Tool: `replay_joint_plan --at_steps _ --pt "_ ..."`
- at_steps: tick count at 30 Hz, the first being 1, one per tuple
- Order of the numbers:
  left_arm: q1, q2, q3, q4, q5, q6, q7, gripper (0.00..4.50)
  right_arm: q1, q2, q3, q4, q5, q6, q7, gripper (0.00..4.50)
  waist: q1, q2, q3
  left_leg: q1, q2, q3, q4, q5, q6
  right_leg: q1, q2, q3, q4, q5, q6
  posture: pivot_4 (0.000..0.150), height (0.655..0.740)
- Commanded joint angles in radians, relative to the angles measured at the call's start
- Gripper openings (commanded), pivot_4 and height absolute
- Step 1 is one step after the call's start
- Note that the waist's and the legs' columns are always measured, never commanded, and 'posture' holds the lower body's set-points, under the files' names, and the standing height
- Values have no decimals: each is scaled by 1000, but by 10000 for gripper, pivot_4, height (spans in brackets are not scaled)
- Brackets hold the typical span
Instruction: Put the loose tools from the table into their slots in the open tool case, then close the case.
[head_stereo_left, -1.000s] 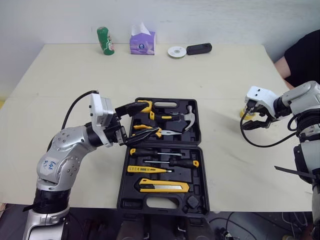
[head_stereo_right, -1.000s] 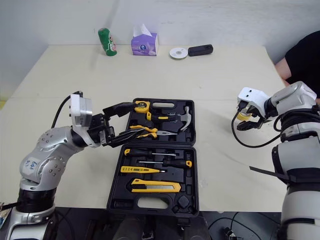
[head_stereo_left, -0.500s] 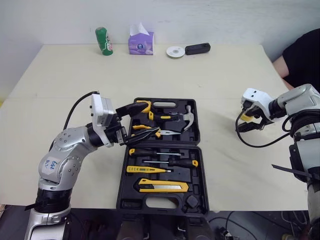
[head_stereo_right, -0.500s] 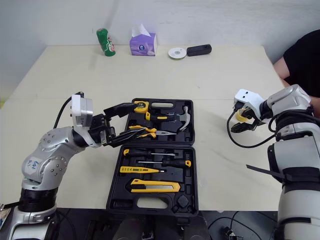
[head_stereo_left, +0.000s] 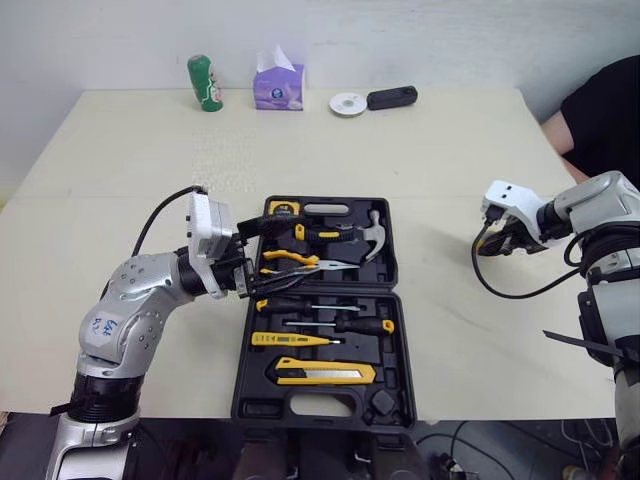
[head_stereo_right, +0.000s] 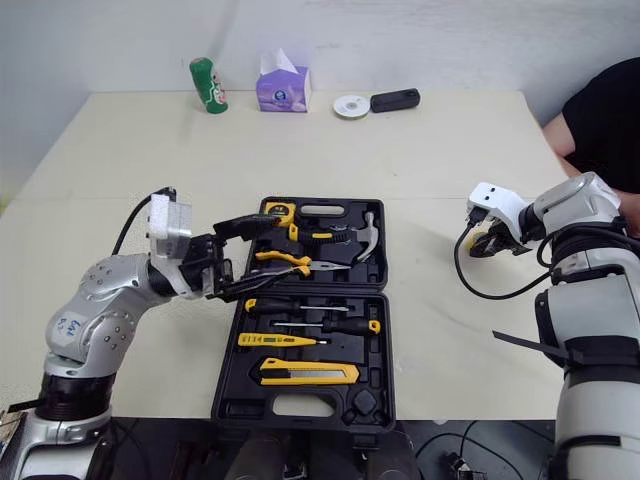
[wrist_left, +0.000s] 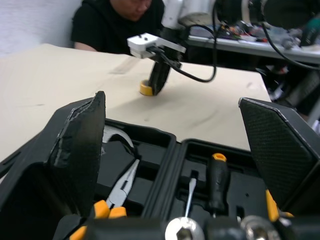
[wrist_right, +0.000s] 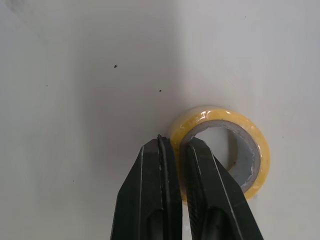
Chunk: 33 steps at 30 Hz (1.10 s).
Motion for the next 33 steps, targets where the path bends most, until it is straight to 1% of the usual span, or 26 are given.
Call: replay_joint_plan --at_steps 1,5,7,9,11,14,17,20,25,27,30,33 --pt "-13 26 -18 0 8 -38 -83 45000 -2 -34 -12 -38 -5 -44 29 275 0 0 0 0 0 0 0 0 0 0 0 0 0 0 0 1500 7400" --pt "-14 47 -42 -11 -8 -38 -166 45000 13 -71 -30 -105 24 -93 112 275 0 0 0 0 0 0 0 0 0 0 0 0 0 0 0 1500 7400" --pt "-14 44 -46 -11 -1 -69 -194 45000 52 -102 -49 -207 63 -109 189 275 1 0 0 0 0 0 0 0 0 0 0 0 0 0 0 1500 7400" --pt "-8 39 -42 -8 6 -97 -213 45000 134 -145 -73 -378 109 -126 255 275 3 0 0 0 0 0 0 0 0 0 0 0 0 0 0 1500 7400" --pt "-6 36 -31 8 17 -136 -229 45000 237 -189 -96 -592 185 -76 301 275 5 0 0 0 0 -1 0 0 0 0 0 0 0 0 0 1500 7400" --pt "-1 44 -20 41 29 -183 -259 45000 414 -269 -126 -984 364 95 313 275 7 0 0 0 0 -1 1 0 0 0 0 -1 0 0 0 1500 7400" --pt "38 74 -39 51 40 -188 -305 45000 563 -300 -170 -1314 451 230 295 275 4 0 0 0 0 -1 1 0 0 0 0 -1 1 0 0 1500 7400" --pt "73 85 -44 33 28 -187 -326 45000 664 -311 -192 -1593 570 366 266 275 1 0 0 2 1 -1 1 -1 -1 1 0 0 1 0 -1 1500 7400" --pt "108 52 -19 0 27 -214 -274 45000 782 -311 -204 -1903 708 477 209 275 13 -1 1 2 1 -4 1 -1 -2 1 -1 -1 0 -1 -1 1500 7400" --pt "164 69 -38 0 95 -294 -307 45000 846 -294 -157 -2021 718 478 171 275 24 -1 1 1 1 -4 1 -2 -1 1 -2 -1 0 -1 -1 1500 7400" --pt "230 86 -45 -25 112 -314 -314 45000 879 -297 -126 -2078 711 466 151 275 28 -2 0 2 0 -4 1 -2 -1 2 -2 -1 -1 -1 -1 1500 7400" --pt "285 95 -33 -89 65 -247 -281 45000 907 -303 -111 -2137 727 503 113 275 27 -3 1 1 0 -4 1 -2 -1 1 -2 -1 -4 -1 -1 1500 7400"
